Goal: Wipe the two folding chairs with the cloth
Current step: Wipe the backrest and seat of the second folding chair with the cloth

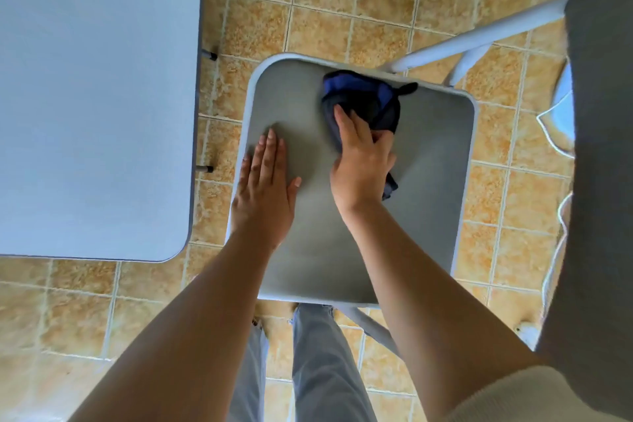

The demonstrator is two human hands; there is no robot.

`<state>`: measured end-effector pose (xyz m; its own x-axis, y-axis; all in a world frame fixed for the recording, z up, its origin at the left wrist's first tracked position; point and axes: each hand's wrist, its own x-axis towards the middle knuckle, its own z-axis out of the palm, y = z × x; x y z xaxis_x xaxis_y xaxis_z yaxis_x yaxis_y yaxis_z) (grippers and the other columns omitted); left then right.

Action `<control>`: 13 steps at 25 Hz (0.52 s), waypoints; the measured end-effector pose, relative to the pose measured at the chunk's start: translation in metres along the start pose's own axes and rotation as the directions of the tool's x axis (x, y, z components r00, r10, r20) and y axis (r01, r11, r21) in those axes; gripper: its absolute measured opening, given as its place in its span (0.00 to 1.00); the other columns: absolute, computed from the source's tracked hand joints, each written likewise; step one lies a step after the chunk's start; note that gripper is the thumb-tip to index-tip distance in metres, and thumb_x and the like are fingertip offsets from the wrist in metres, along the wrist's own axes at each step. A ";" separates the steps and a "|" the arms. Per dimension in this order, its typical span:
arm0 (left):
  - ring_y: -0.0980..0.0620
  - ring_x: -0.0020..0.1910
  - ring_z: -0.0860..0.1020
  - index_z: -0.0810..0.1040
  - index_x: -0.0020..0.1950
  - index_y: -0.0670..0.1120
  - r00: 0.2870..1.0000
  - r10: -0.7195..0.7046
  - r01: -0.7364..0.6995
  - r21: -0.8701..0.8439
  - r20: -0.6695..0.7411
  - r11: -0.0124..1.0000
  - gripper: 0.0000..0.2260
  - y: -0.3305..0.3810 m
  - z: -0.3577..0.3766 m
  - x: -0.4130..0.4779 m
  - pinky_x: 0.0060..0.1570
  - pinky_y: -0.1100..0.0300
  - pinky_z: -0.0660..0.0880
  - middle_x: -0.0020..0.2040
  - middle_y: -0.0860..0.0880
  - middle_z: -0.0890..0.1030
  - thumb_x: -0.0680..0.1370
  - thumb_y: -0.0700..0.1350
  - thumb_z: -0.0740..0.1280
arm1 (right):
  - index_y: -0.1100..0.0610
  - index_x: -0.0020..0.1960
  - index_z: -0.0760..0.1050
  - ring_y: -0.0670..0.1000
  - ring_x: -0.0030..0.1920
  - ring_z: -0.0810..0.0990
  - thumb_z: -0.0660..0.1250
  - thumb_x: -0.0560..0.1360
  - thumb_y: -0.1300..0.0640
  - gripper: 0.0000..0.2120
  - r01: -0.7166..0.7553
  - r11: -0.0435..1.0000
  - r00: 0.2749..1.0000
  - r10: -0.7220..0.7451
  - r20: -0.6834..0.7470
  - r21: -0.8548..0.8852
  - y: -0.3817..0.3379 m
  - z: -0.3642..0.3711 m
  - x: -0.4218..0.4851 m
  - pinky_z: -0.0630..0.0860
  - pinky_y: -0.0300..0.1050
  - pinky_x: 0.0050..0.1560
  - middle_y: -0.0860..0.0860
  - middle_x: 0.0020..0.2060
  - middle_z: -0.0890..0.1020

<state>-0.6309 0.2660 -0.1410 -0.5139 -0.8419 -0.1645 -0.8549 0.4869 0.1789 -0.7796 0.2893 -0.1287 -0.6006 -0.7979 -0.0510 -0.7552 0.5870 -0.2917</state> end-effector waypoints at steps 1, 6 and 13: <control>0.47 0.77 0.55 0.55 0.77 0.40 1.000 -0.004 0.004 -0.005 0.001 1.000 0.28 -0.001 0.000 -0.002 0.75 0.51 0.52 0.78 0.42 0.56 0.81 0.53 0.49 | 0.47 0.72 0.66 0.59 0.52 0.71 0.62 0.68 0.67 0.34 0.095 0.995 0.995 -0.095 0.021 -0.021 -0.001 0.000 -0.012 0.68 0.51 0.43 0.45 0.68 0.72; 0.48 0.77 0.54 0.54 0.78 0.41 1.000 -0.008 0.008 -0.008 0.009 1.000 0.28 -0.007 0.000 -0.015 0.75 0.51 0.54 0.78 0.44 0.55 0.81 0.53 0.49 | 0.47 0.70 0.69 0.60 0.52 0.72 0.62 0.66 0.68 0.34 -0.050 0.998 0.998 0.048 -0.039 -0.030 0.046 -0.014 -0.025 0.71 0.56 0.45 0.45 0.65 0.75; 0.47 0.77 0.56 0.55 0.77 0.40 1.000 -0.022 0.022 -0.034 0.004 0.999 0.27 -0.012 0.002 -0.029 0.74 0.50 0.57 0.78 0.43 0.57 0.81 0.52 0.51 | 0.50 0.72 0.68 0.63 0.53 0.71 0.65 0.69 0.68 0.33 -0.009 1.000 0.999 0.009 -0.034 0.019 -0.036 0.005 0.054 0.70 0.54 0.44 0.48 0.67 0.75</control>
<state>-0.6059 0.2849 -0.1404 -0.4955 -0.8515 -0.1718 -0.8630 0.4601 0.2085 -0.7839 0.2242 -0.1260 -0.6162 -0.7873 -0.0211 -0.7448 0.5912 -0.3096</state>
